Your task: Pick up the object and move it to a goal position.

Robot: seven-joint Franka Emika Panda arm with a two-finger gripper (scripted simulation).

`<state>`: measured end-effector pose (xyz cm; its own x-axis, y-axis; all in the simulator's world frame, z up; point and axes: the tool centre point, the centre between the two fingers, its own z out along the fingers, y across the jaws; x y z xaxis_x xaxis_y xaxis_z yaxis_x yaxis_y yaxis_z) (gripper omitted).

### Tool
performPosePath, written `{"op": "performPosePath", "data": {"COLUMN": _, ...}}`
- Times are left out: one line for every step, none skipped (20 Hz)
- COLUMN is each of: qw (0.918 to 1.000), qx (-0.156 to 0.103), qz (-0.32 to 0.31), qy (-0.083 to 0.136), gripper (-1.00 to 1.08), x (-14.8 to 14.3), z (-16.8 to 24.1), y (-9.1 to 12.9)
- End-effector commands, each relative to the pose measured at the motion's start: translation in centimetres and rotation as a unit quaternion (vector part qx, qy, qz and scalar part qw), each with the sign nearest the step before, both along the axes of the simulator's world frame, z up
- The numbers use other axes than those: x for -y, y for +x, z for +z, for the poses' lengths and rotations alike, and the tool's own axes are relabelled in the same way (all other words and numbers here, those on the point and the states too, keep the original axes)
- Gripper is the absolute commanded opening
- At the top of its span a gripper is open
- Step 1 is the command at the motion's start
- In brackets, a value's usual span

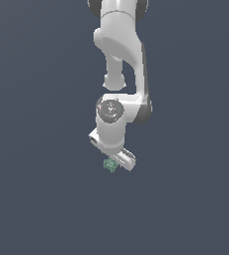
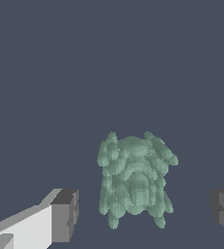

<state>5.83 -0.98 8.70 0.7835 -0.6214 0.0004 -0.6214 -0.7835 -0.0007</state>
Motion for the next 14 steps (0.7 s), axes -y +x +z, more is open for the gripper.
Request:
{"op": "performPosePath", "data": {"qw": 1.0000, "qx": -0.001, "qz": -0.001, "qy": 0.000, "gripper": 1.00, "x": 0.0, "z": -1.1, "y": -0.1}}
{"op": "performPosePath", "data": {"qw": 1.0000, "qx": -0.001, "qz": -0.001, "qy": 0.000, "gripper": 1.00, "x": 0.0, "z": -1.6, "y": -0.1}}
{"op": "performPosePath", "data": {"qw": 1.0000, "qx": -0.001, "qz": -0.001, "qy": 0.000, "gripper": 1.00, "x": 0.0, "z": -2.2, "y": -0.1}}
{"op": "performPosePath", "data": {"qw": 1.0000, "qx": -0.001, "qz": -0.001, "qy": 0.000, "gripper": 1.00, "x": 0.0, "z": -2.8, "y": -0.1}}
{"op": "performPosePath", "data": {"qw": 1.0000, "qx": 0.000, "qz": -0.002, "qy": 0.000, "gripper": 1.00, "x": 0.0, "z": -3.2, "y": -0.1}}
{"op": "performPosePath", "data": {"qw": 1.0000, "qx": 0.000, "qz": -0.002, "qy": 0.000, "gripper": 1.00, "x": 0.0, "z": -3.6, "y": -0.1}}
{"op": "performPosePath", "data": {"qw": 1.0000, "qx": 0.000, "qz": -0.002, "qy": 0.000, "gripper": 1.00, "x": 0.0, "z": -3.9, "y": -0.1}}
{"op": "performPosePath", "data": {"qw": 1.0000, "qx": 0.000, "qz": -0.002, "qy": 0.000, "gripper": 1.00, "x": 0.0, "z": -4.1, "y": -0.1}}
{"op": "performPosePath", "data": {"qw": 1.0000, "qx": 0.000, "qz": -0.002, "qy": 0.000, "gripper": 1.00, "x": 0.0, "z": -4.2, "y": -0.1}}
{"op": "performPosePath", "data": {"qw": 1.0000, "qx": 0.000, "qz": -0.002, "qy": 0.000, "gripper": 1.00, "x": 0.0, "z": -4.3, "y": 0.0}}
{"op": "performPosePath", "data": {"qw": 1.0000, "qx": 0.000, "qz": -0.002, "qy": 0.000, "gripper": 1.00, "x": 0.0, "z": -4.2, "y": 0.0}}
{"op": "performPosePath", "data": {"qw": 1.0000, "qx": 0.000, "qz": -0.002, "qy": 0.000, "gripper": 1.00, "x": 0.0, "z": -4.2, "y": 0.0}}
{"op": "performPosePath", "data": {"qw": 1.0000, "qx": 0.000, "qz": -0.002, "qy": 0.000, "gripper": -1.00, "x": 0.0, "z": -4.2, "y": 0.0}}
{"op": "performPosePath", "data": {"qw": 1.0000, "qx": 0.000, "qz": -0.002, "qy": 0.000, "gripper": -1.00, "x": 0.0, "z": -4.2, "y": 0.0}}
